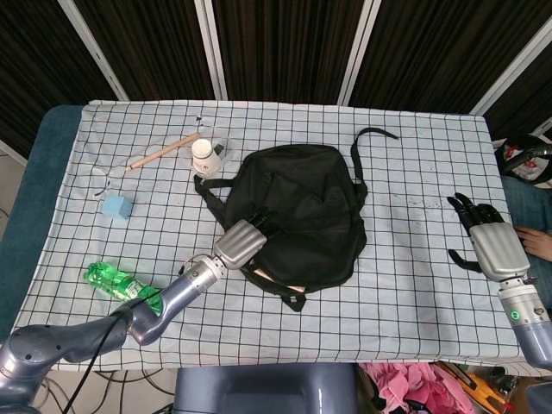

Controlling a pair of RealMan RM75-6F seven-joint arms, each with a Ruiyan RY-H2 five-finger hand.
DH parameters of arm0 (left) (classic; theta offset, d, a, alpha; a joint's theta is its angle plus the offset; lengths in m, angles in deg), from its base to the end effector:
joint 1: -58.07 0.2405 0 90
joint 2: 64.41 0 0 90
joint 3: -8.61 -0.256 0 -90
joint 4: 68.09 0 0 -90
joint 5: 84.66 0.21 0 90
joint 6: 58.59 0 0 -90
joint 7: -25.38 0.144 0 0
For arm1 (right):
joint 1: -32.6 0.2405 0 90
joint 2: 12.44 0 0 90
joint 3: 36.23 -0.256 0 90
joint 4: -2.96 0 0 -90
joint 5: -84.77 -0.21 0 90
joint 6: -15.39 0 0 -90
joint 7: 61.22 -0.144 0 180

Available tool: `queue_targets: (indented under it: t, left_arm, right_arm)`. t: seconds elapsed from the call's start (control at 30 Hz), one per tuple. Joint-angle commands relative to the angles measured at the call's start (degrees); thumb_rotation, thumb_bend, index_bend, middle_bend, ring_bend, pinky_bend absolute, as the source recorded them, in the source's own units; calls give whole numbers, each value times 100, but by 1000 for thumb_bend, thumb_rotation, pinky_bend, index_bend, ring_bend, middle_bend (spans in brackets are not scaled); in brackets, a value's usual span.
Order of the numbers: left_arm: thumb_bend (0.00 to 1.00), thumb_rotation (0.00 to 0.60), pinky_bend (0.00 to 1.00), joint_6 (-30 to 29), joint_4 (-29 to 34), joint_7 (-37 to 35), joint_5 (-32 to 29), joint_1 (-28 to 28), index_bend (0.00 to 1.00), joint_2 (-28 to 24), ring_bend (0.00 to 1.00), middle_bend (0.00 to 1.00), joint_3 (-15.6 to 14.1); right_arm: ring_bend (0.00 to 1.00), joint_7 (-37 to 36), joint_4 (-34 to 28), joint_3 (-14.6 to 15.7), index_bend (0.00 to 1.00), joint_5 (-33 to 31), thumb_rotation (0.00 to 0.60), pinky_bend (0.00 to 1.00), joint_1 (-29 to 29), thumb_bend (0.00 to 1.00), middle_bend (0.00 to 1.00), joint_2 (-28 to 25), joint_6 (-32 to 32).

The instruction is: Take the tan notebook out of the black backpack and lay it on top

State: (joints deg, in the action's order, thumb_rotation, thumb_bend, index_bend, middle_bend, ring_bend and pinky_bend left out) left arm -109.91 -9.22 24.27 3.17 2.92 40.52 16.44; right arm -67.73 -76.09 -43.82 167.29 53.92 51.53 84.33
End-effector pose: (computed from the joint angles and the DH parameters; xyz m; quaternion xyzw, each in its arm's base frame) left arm -0.0743 0.3622 -0.0953 -0.8253 -0.2474 -0.4233 0.2802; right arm -0.3057 -0.2970 0.1721 0.6594 -0.3405 0.3707 0.5584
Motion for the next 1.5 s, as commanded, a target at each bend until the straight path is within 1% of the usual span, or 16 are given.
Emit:
queue_targets:
  t: [0.03,0.1,0.3,0.4,0.57,0.6,0.7,0.77,0.83,0.9,1.0,1.13,1.2,1.33,1.4,1.5]
  left_arm:
    - [106,600,0,57,-69,-45,2,-74,228,99,0,248,-12]
    - [106,600,0,50,-123,-65,-4,-101,229,172,0,251,-9]
    - [152,600,0,106,-313,-116,-29,-215,239,406,0,264,2]
    - [190,600,0,18,-444,-174,22,-271,260,548,0,280,11]
    - [280,600,0,-51,-714,-355,30,-376,322,776,4,344,74]
    - [297,600,1,-44,-754,-400,25,-401,338,815,10,360,86]
    - [377,600,31,-71,-842,-540,33,-443,450,903,71,462,96]
    - [427,600,105,-123,-893,-616,40,-454,552,941,161,568,107]
    - [460,600,152,-257,-1019,-695,2,-461,599,1005,212,619,200]
    - [476,600,167,-321,-1100,-792,-23,-468,614,1041,229,631,246]
    - [481,600,183,-305,-1186,-1001,-190,-488,637,1069,253,644,406]
    - [481,600,194,92,-1244,-1155,-579,-649,666,1058,282,674,735]
    - [481,600,206,270,-1420,-1216,-804,-776,689,1083,306,700,956]
    - [505,600,230,512,-1893,-1308,-1052,-918,712,1182,341,736,1135]
    - [499,600,231,595,-2045,-1363,-1138,-944,706,1207,342,733,1185]
    - [490,600,231,752,-2314,-1566,-1351,-990,703,1227,342,728,1343]
  right_arm:
    - [178,-38,19,9,0,-9,600,131,-7,229,31,13,-2]
    - [178,-66,28,11,0,-13,600,131,-10,229,31,15,2]
    - [178,-124,54,15,0,-6,600,132,-17,230,31,19,29]
    - [178,-155,61,21,0,1,600,132,-33,229,31,6,55]
    - [178,-190,82,40,0,4,600,132,-47,230,31,-3,58]
    - [178,-199,88,43,0,0,600,132,-52,230,31,-1,58]
    - [178,-225,108,57,0,0,600,132,-64,230,31,4,61]
    - [178,-234,134,68,0,2,600,132,-76,229,31,10,67]
    - [178,-277,166,72,0,-20,600,132,-82,229,31,18,48]
    - [178,-297,159,72,0,0,600,132,-66,229,32,7,38]
    - [179,-296,47,104,0,103,600,131,-32,230,51,-92,13]
    - [181,-235,-181,161,0,241,600,131,-24,230,67,-267,27]
    - [181,-152,-360,199,0,339,600,132,-31,229,67,-380,68]
    - [181,-73,-552,241,0,437,600,132,-42,229,68,-439,120]
    - [181,-48,-594,261,0,474,600,132,-36,229,68,-443,116]
    - [181,18,-698,312,0,572,600,132,11,229,68,-445,56]
